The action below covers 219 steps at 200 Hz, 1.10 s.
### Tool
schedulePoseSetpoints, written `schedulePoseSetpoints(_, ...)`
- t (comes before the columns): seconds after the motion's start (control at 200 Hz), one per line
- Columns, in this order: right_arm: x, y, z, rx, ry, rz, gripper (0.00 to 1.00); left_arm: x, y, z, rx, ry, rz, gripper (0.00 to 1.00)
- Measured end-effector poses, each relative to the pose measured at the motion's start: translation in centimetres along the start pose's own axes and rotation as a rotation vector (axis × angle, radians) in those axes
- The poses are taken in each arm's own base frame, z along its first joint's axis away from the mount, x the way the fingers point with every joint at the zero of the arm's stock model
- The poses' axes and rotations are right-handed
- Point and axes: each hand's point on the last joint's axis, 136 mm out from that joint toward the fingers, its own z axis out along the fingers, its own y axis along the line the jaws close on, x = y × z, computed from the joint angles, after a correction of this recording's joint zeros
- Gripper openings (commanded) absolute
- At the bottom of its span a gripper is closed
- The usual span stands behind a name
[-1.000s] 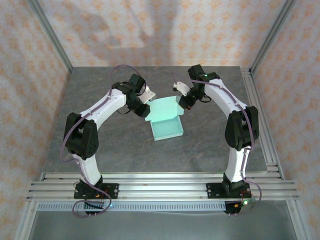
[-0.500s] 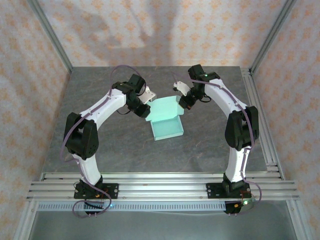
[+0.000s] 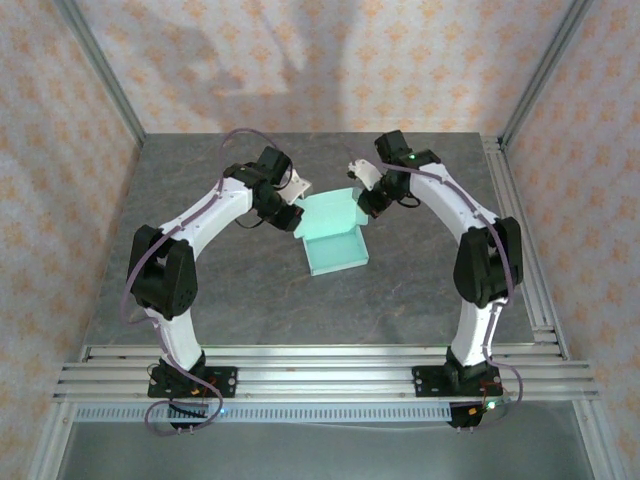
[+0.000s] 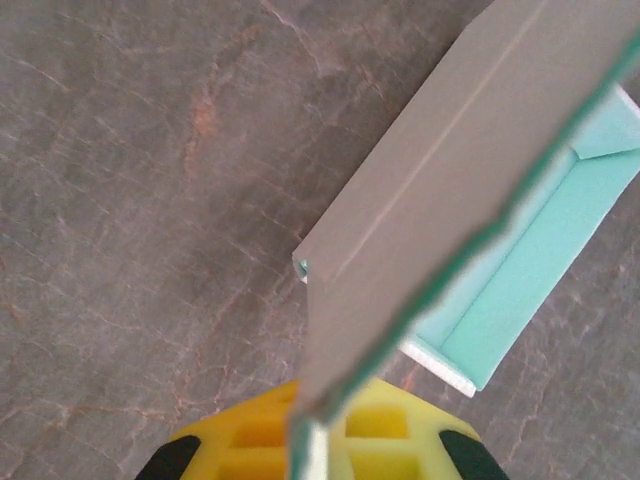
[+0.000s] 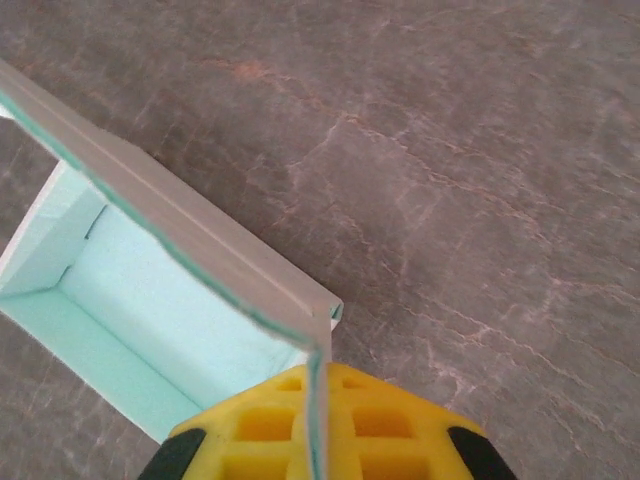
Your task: Fold the paper box
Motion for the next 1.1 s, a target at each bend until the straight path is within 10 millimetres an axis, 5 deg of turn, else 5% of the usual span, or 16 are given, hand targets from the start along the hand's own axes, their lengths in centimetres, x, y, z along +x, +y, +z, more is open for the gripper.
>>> schedulePoseSetpoints(0.34,-0.7,0.4,-1.5,0.239,-0.166,0.224,0.00,-2.5,0.6,-0.3,-0.099,-0.137,-0.139,0.00)
schedulePoseSetpoints(0.686,-1.3,-0.1,-0.3,0.407,-0.393,0.483,0.00,-4.2,0.8,-0.2,-0.152,-0.224,-0.245,0.00)
schedulePoseSetpoints(1.096,-1.2,-0.6,-0.2,0.559,-0.645,0.592,0.00,-5.7,0.9,0.9,-0.161,-0.340,-0.341,0.00)
